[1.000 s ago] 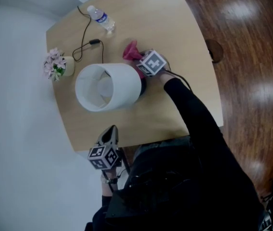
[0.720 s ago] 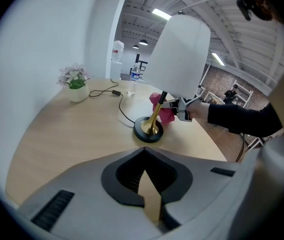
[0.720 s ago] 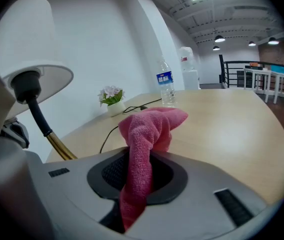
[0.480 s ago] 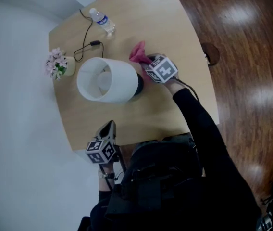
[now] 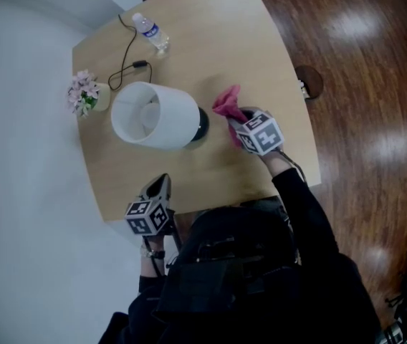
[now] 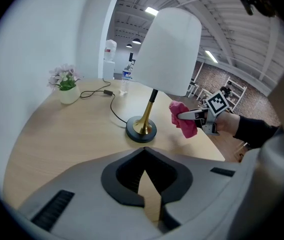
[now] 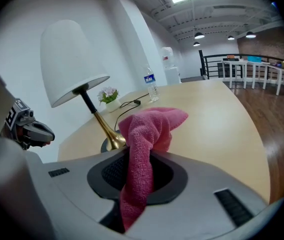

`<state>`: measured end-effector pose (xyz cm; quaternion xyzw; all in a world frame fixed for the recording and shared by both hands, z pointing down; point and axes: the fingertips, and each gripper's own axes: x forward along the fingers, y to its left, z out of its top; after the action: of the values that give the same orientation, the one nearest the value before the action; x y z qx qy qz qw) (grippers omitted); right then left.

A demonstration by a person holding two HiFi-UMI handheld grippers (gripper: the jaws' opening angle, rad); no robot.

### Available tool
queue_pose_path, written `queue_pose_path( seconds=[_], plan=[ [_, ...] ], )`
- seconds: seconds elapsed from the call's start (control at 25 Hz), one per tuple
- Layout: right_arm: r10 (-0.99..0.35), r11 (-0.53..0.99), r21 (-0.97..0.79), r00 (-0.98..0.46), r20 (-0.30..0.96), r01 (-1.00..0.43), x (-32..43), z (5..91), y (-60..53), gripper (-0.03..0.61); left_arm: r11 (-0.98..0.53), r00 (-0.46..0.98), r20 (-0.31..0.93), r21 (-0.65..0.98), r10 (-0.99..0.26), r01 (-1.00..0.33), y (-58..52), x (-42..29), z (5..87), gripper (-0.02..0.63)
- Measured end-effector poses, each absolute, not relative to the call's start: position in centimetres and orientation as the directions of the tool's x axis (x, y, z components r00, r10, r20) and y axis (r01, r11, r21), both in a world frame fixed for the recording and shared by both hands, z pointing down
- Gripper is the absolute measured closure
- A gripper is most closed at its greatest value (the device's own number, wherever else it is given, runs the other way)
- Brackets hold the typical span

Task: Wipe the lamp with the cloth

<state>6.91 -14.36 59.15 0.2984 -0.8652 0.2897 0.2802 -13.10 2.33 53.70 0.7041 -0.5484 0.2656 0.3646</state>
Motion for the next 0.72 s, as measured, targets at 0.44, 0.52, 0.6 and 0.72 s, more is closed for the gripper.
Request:
queue_pose_path(
  seconds=[0.44, 0.52, 0.6, 0.72],
  plan=[
    [-0.264, 0.565, -0.416, -0.634, 0.727, -0.713, 10.8, 63.8, -5.8, 0.505, -0.155, 0.265, 0.802, 0.215, -0.535, -0.964, 3.1, -10.8, 54.9, 0.609],
    [-0.247, 0.566, -0.418, -0.63, 0.736, -0.711, 10.9, 64.5, -5.4, 0.505, -0.157, 0.265, 0.807, 0.214, -0.528, -0.964, 3.4, -10.2, 55.2, 0.609],
    [-0.231, 0.575, -0.416, -0.627, 0.744, -0.705, 10.7, 65.1, -5.2, 0.505, -0.157, 0.263, 0.811, 0.212, -0.522, -0.965, 3.7, -9.8, 55.3, 0.609],
    [-0.215, 0.576, -0.415, -0.62, 0.755, -0.705, 10.4, 65.8, -5.2, 0.505, -0.159, 0.255, 0.817, 0.2, -0.517, -0.967, 4.4, -9.2, 55.3, 0.609]
  ],
)
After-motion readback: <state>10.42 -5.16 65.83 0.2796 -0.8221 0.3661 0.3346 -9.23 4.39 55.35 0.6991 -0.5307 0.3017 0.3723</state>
